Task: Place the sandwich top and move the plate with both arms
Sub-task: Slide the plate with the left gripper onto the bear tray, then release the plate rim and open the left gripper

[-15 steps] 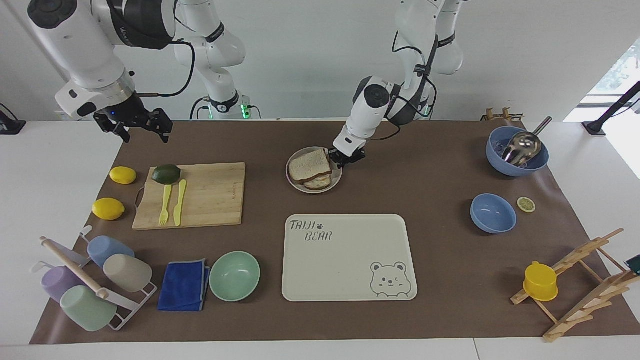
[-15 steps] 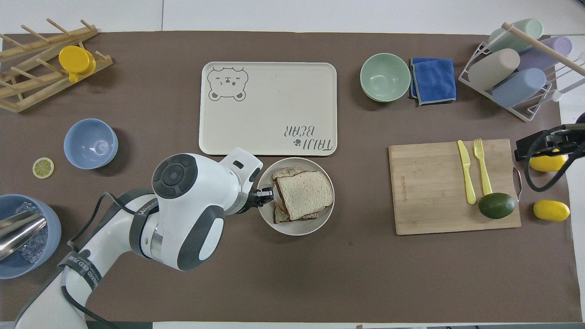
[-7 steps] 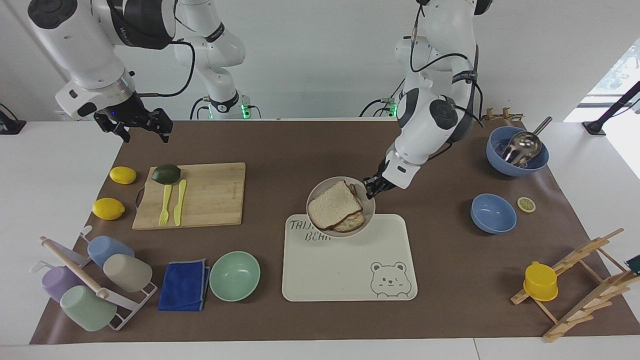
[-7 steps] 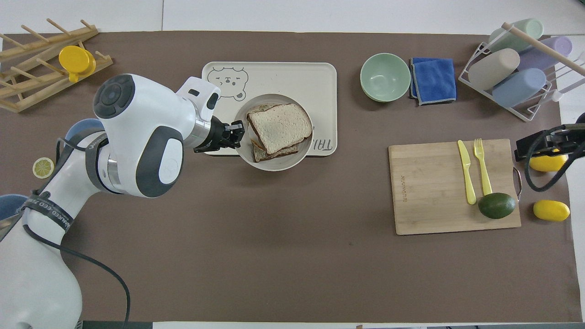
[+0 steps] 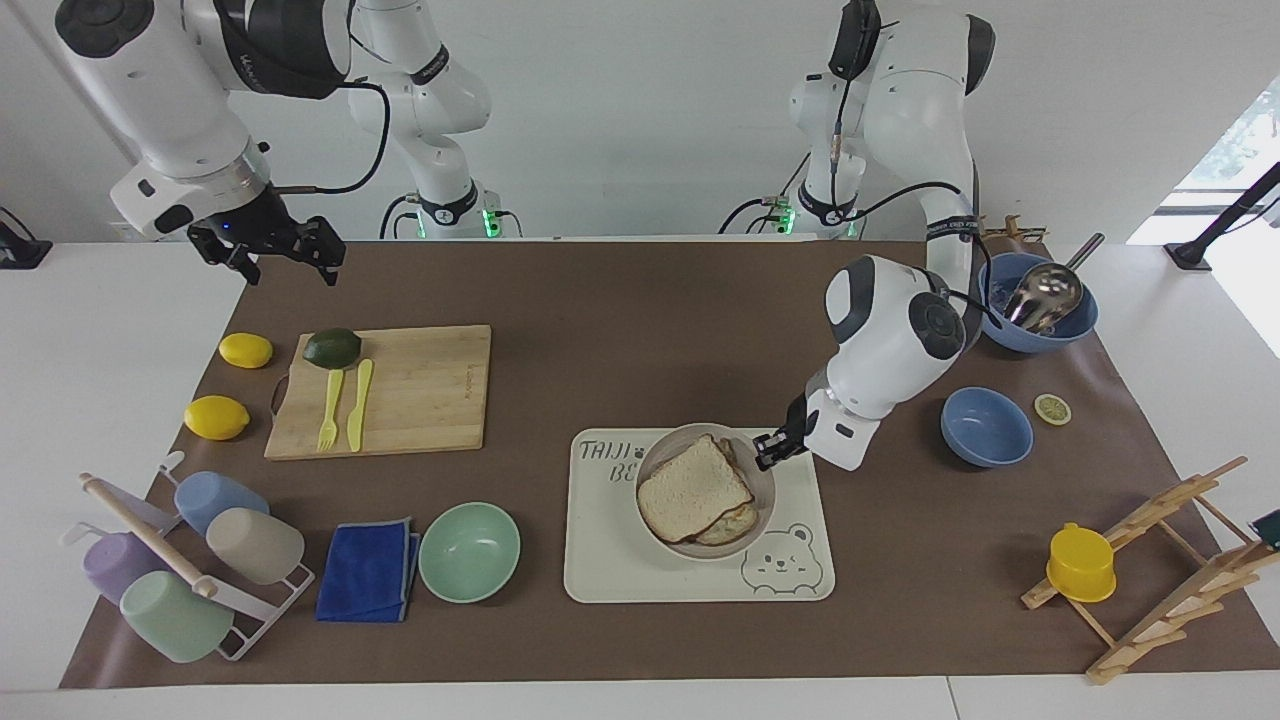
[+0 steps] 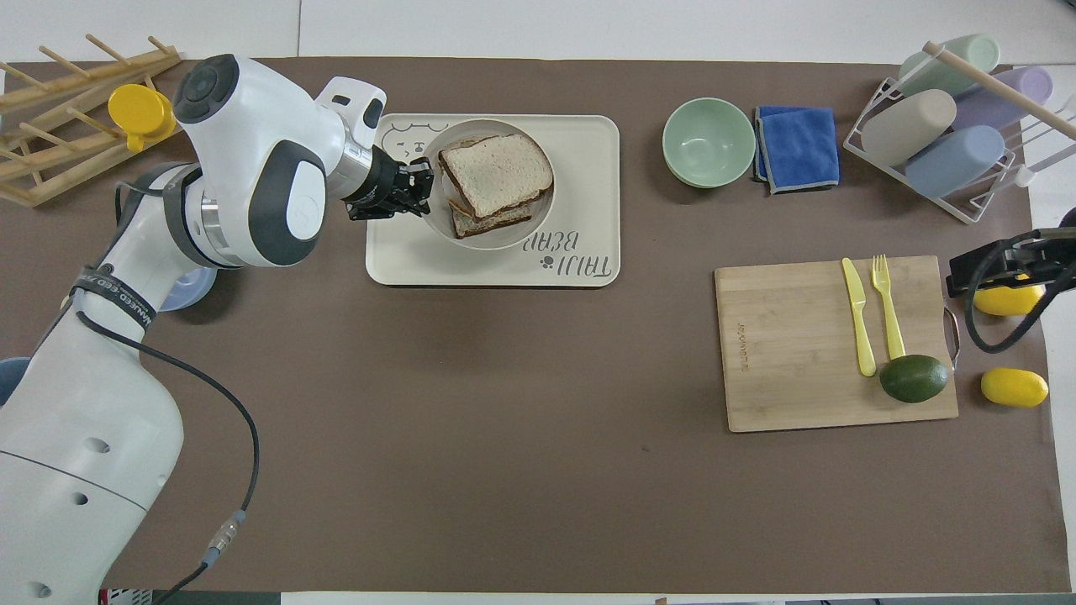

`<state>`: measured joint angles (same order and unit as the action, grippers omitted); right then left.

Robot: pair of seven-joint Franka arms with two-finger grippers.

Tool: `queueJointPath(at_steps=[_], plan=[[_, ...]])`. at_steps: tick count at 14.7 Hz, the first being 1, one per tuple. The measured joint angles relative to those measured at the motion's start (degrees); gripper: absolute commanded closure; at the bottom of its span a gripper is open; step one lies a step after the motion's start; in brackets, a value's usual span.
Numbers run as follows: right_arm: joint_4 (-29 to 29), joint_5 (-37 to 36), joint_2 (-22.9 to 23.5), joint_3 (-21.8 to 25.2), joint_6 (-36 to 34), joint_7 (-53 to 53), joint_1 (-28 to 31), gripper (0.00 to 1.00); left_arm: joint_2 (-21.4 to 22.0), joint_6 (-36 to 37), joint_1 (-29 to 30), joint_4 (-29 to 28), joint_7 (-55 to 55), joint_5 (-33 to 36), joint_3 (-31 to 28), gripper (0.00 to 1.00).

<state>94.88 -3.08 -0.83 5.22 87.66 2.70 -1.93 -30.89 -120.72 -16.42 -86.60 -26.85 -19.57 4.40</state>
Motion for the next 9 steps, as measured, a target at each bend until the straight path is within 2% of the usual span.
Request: queueJointPath(at_steps=[4,9], plan=[[0.00,0.00,0.00,0.00,0.00,0.00,0.00,0.00,-0.85,-0.73,0.22,-0.71,3.24,0.16,0.02,1.00],[0.00,0.00,0.00,0.00,0.00,0.00,0.00,0.00,-0.86,-6.48,0.59,-5.11,5.17,0.14,0.03,1.00]])
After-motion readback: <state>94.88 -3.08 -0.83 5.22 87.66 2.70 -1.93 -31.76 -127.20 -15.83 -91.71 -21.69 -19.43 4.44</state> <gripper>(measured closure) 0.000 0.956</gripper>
